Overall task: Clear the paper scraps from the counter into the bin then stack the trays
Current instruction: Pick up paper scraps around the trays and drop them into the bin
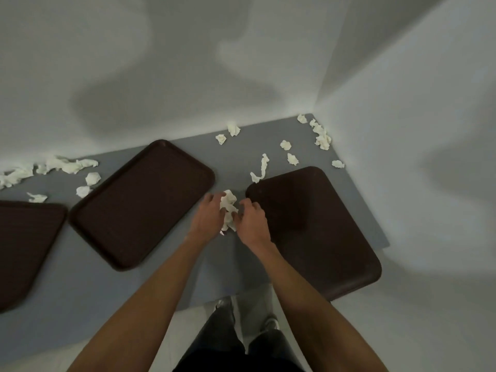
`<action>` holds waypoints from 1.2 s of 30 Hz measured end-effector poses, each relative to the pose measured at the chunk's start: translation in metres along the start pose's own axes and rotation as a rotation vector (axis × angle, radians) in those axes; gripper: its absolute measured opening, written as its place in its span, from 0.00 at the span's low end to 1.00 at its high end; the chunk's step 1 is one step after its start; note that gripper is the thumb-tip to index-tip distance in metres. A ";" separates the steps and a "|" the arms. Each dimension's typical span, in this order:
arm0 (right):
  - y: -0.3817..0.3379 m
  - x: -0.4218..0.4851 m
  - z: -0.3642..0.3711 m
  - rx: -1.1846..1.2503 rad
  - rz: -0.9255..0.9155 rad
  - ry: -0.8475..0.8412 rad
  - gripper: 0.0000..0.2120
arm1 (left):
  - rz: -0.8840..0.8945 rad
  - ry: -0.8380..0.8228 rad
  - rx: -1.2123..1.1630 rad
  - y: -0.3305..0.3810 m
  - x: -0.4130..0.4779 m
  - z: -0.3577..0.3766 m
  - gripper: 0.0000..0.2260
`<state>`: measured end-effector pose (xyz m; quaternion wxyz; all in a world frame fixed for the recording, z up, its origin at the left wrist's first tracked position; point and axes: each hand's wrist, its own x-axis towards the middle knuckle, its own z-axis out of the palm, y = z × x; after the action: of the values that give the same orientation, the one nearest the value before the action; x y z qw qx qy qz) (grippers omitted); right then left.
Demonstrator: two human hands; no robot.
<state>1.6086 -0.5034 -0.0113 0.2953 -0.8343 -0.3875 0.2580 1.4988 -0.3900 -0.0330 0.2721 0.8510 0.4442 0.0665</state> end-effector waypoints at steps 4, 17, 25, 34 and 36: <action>-0.009 0.025 0.020 -0.061 0.092 -0.080 0.18 | 0.049 -0.129 0.222 -0.006 0.022 -0.004 0.18; -0.033 -0.004 -0.022 0.773 0.115 0.102 0.04 | -0.147 -0.217 -0.882 -0.011 -0.006 -0.082 0.13; -0.081 -0.031 0.008 0.529 0.012 0.266 0.09 | -0.552 -0.339 -1.496 0.026 -0.029 -0.090 0.13; -0.087 -0.037 0.039 0.350 -0.152 -0.042 0.13 | -0.624 -0.003 -1.265 -0.014 -0.017 -0.086 0.14; -0.070 -0.024 0.040 0.225 -0.094 0.120 0.10 | -0.667 0.049 -1.166 -0.025 -0.013 -0.083 0.14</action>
<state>1.5339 -0.4738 0.0140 0.4216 -0.7906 -0.3766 0.2353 1.4441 -0.3555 0.0254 0.6828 0.3802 0.5810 0.2272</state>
